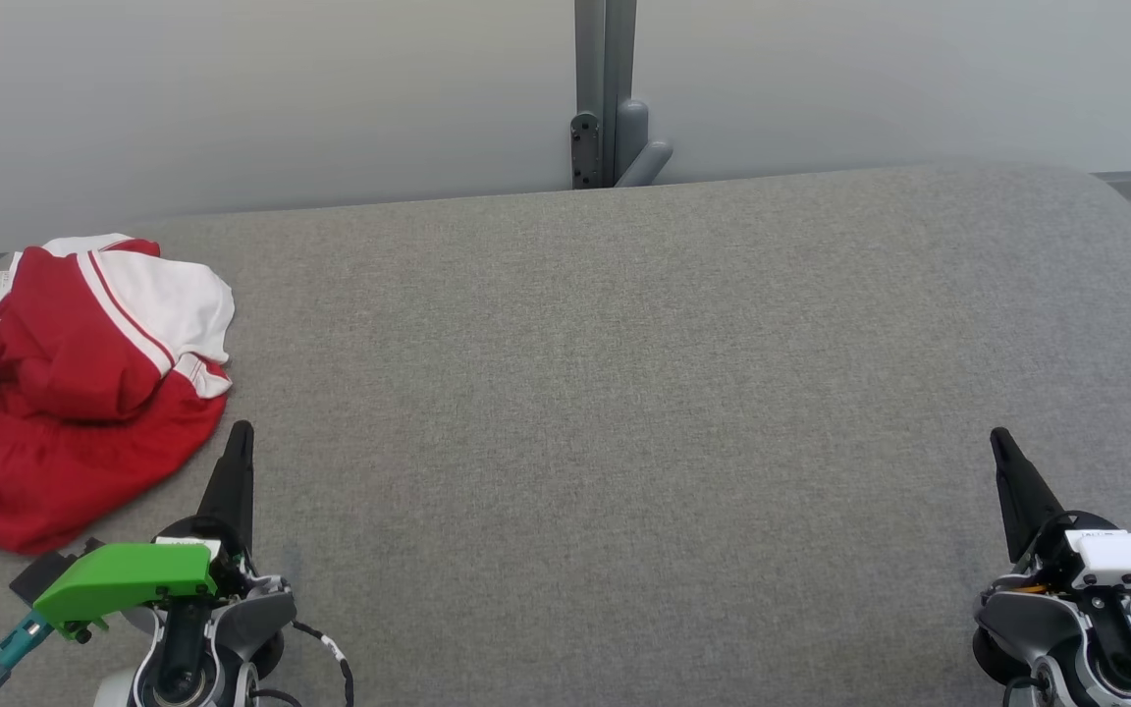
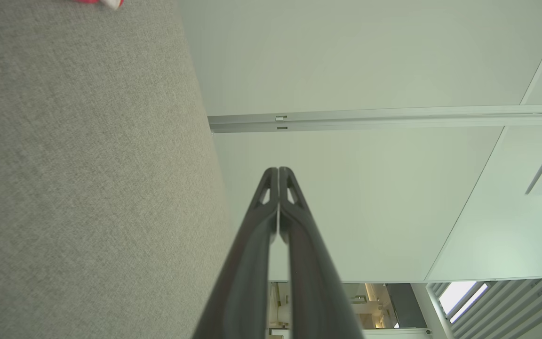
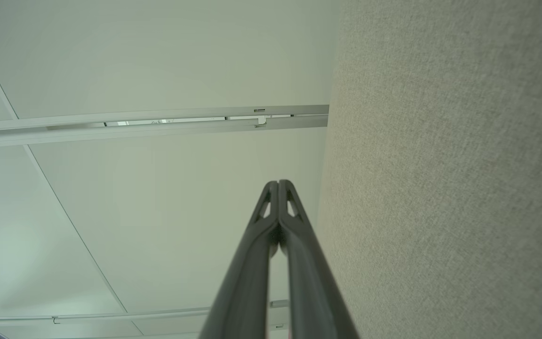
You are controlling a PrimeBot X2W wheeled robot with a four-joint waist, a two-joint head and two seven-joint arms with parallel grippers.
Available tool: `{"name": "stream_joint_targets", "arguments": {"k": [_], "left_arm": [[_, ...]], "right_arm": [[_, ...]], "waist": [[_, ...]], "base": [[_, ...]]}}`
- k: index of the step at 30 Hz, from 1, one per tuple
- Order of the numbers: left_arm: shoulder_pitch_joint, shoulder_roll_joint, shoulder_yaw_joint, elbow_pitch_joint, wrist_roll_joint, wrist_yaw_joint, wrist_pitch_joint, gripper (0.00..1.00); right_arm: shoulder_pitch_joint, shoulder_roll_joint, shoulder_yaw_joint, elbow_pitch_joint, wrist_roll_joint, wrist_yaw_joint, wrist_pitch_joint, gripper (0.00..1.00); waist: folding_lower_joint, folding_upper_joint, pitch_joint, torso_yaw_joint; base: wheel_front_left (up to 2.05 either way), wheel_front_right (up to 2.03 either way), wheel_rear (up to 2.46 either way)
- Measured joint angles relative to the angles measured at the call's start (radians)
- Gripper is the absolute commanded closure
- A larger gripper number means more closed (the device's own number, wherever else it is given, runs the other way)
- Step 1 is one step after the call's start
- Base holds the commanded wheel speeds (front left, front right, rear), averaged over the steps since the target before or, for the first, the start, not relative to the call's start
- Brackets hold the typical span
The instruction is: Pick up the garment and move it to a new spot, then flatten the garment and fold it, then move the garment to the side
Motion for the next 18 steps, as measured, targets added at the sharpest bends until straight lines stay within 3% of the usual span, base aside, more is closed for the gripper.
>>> {"name": "stream_joint_targets", "arguments": {"k": [18], "left_arm": [[0.000,0.000,0.000,0.000,0.000,0.000,0.000,1.00]], "right_arm": [[0.000,0.000,0.000,0.000,0.000,0.000,0.000,1.00]], "waist": [[0.0000,0.0000,0.000,0.000]], "base": [[0.00,0.00,0.00]]}}
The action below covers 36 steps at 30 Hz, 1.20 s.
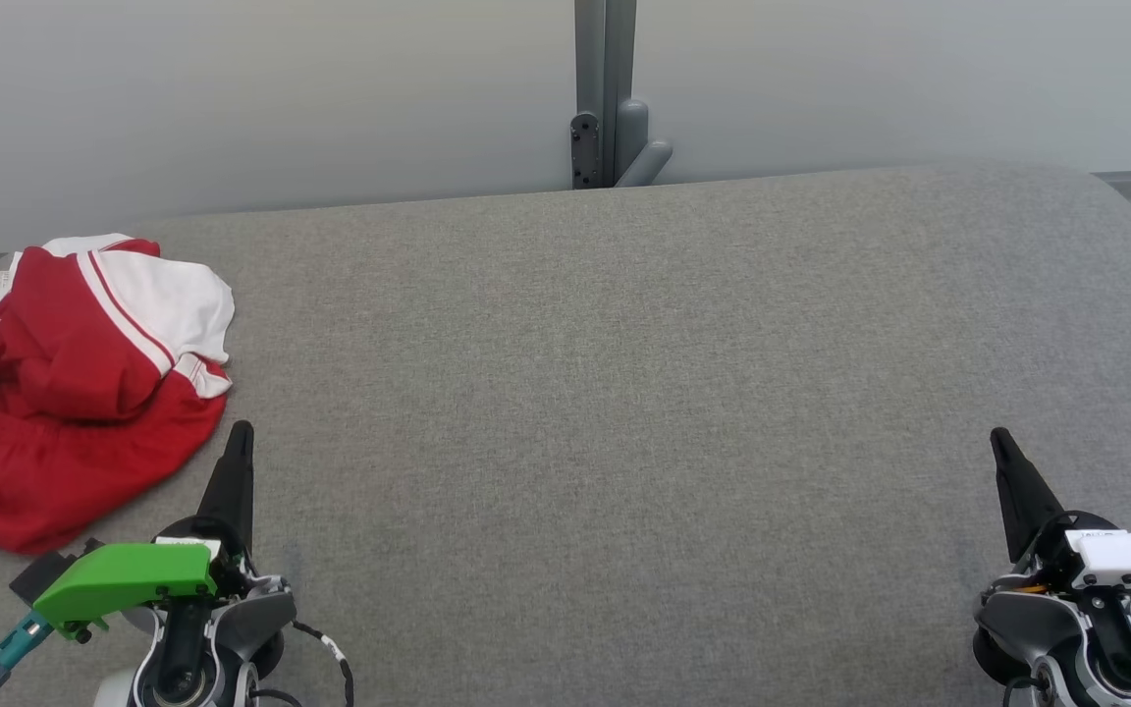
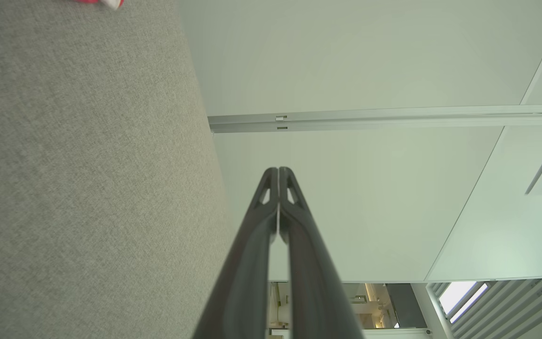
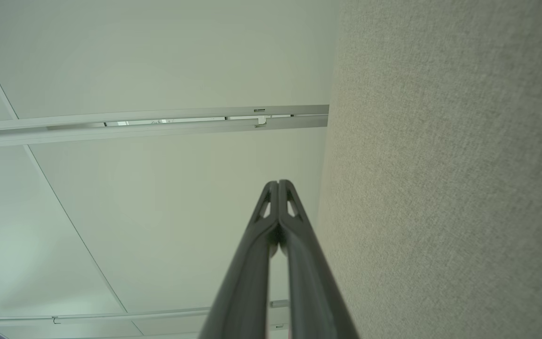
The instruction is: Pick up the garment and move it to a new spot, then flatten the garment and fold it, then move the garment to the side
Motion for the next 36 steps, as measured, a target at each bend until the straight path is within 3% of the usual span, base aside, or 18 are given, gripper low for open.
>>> {"name": "stream_joint_targets", "arguments": {"k": [20,21,36], "left_arm": [[0.000,0.000,0.000,0.000,0.000,0.000,0.000,1.00],[0.000,0.000,0.000,0.000,0.000,0.000,0.000,0.00],[0.066,-0.008,-0.036,0.027,0.035,0.008,-0.043,0.00]], "right_arm": [[0.000,0.000,0.000,0.000,0.000,0.000,0.000,1.00],[0.000,0.000,0.000,0.000,0.000,0.000,0.000,0.00],[0.054,0.018,0.035,0.032,-0.034,0.000,-0.049,0.00]], "waist": [[0.0000,0.0000,0.000,0.000],[-0.0001,0.0000,0.000,0.000],[0.0000,0.0000,-0.004,0.000]], "base": [[0.00,0.00,0.00],[0.00,0.00,0.00],[0.00,0.00,0.00]]}}
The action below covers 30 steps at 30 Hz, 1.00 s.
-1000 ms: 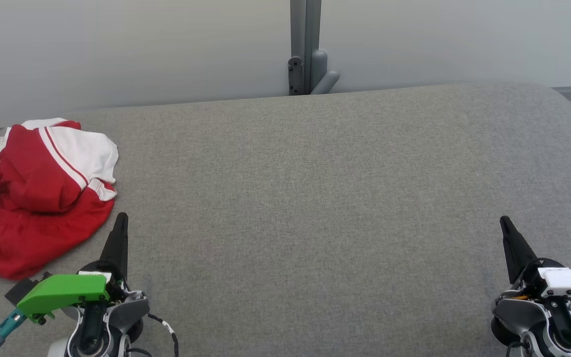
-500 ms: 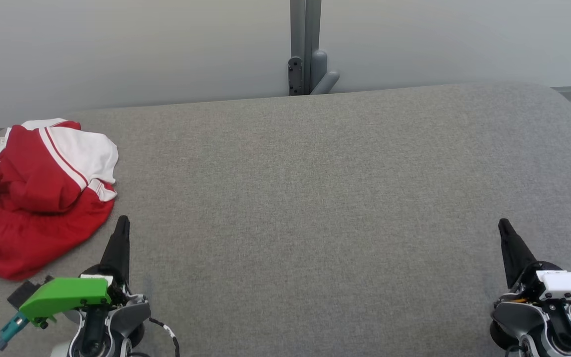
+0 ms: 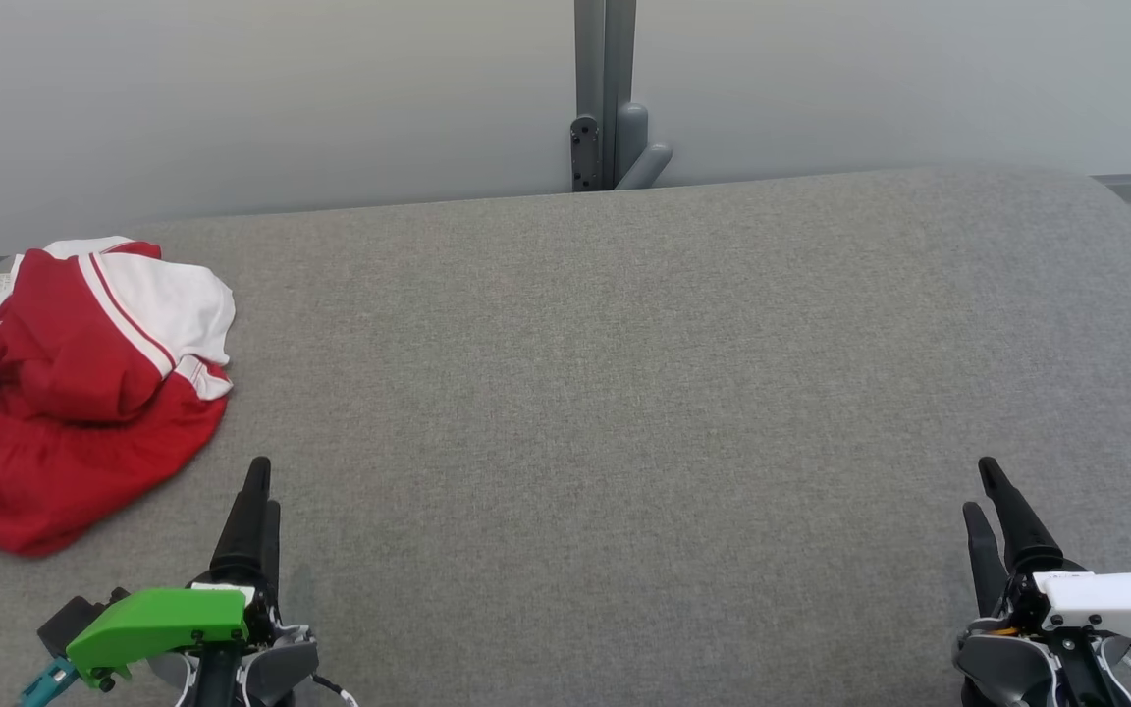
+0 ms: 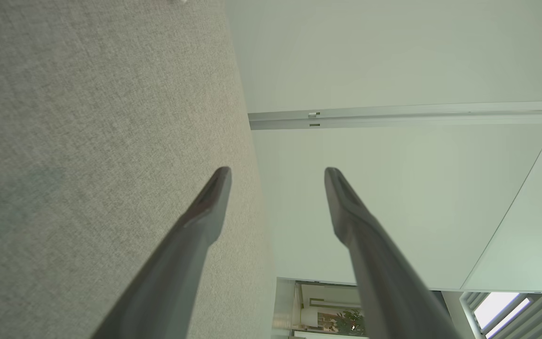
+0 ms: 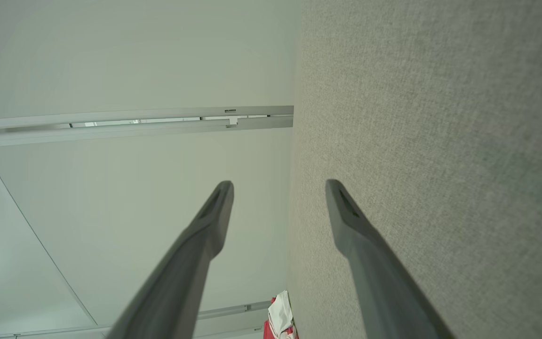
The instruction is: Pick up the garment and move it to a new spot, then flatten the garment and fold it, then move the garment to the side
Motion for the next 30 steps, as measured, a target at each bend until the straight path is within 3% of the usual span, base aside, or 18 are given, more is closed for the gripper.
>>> {"name": "stream_joint_targets", "arguments": {"k": [13,30], "left_arm": [[0.013,0.000,-0.025,-0.082,0.190,0.049,-0.054,0.00],[0.031,0.001,-0.077,-0.162,0.606,0.106,-0.114,0.00]], "right_arm": [[0.016,-0.002,0.004,-0.071,-0.183,0.000,-0.060,0.00],[0.038,-0.005,0.055,-0.177,-0.549,0.000,-0.128,0.00]], "waist": [[0.0000,0.0000,-0.005,0.001],[0.0000,0.0000,-0.009,0.003]], "base": [[0.00,0.00,0.00],[0.00,0.00,0.00]]}}
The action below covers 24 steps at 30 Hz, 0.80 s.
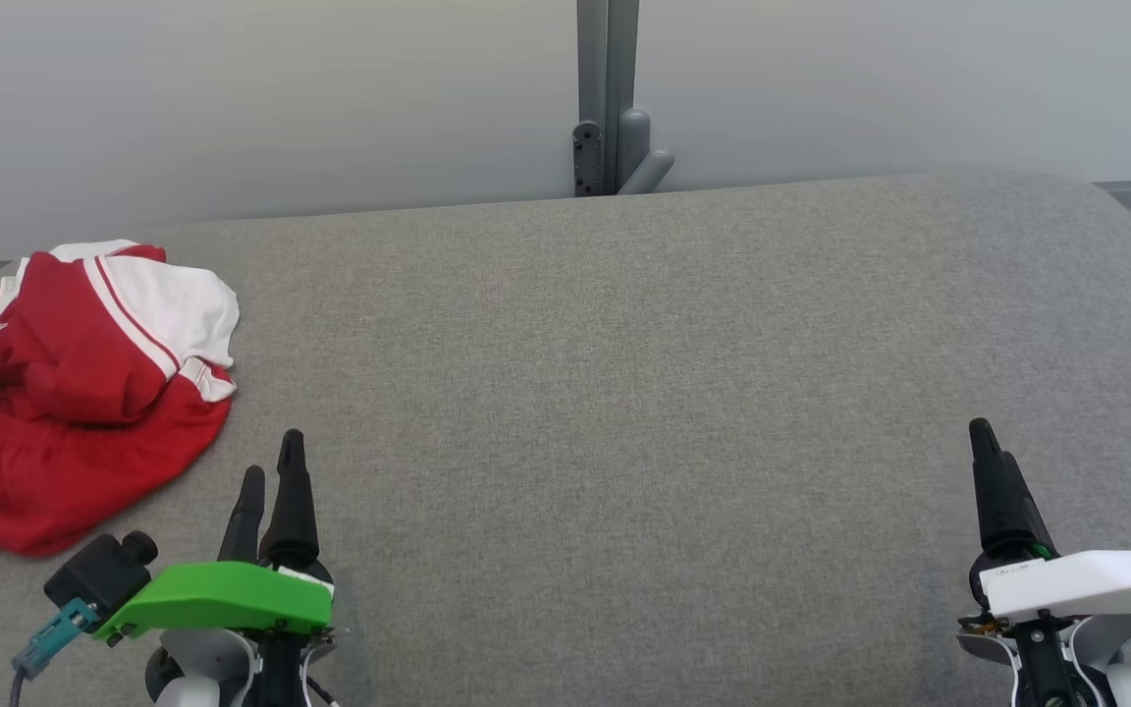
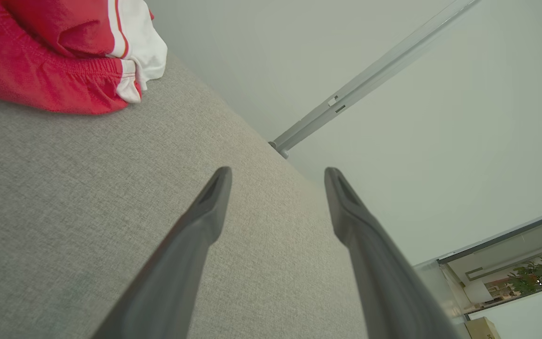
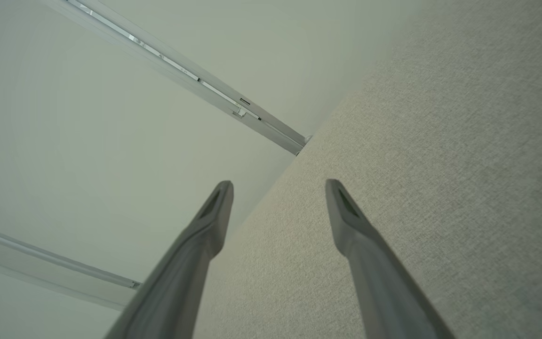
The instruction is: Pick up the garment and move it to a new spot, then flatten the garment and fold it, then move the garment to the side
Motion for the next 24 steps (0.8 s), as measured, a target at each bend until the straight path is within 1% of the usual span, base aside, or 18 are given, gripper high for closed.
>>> {"name": "stream_joint_targets", "arguments": {"k": [5,11,12,24], "left_arm": [[0.013,0.000,-0.009,-0.011,0.108,0.017,-0.017,0.00],[0.029,0.001,-0.021,-0.025,0.206,0.031,-0.035,0.00],[0.037,0.001,-0.024,-0.027,0.242,0.034,-0.040,0.00],[0.065,0.001,-0.044,-0.048,0.390,0.045,-0.072,0.00]], "right_arm": [[0.007,0.000,0.021,-0.012,-0.095,0.000,-0.019,0.00],[0.019,-0.001,0.039,-0.013,-0.202,0.000,-0.039,0.00],[0.022,-0.002,0.043,-0.011,-0.231,0.000,-0.045,0.00],[0.034,-0.004,0.065,-0.002,-0.394,0.000,-0.082,0.00]], "waist": [[0.0000,0.0000,-0.001,0.001],[0.0000,0.0000,-0.003,0.001],[0.0000,0.0000,-0.004,0.000],[0.0000,0.0000,-0.009,0.001]], "base": [[0.00,0.00,0.00],[0.00,0.00,0.00],[0.00,0.00,0.00],[0.00,0.00,0.00]]}}
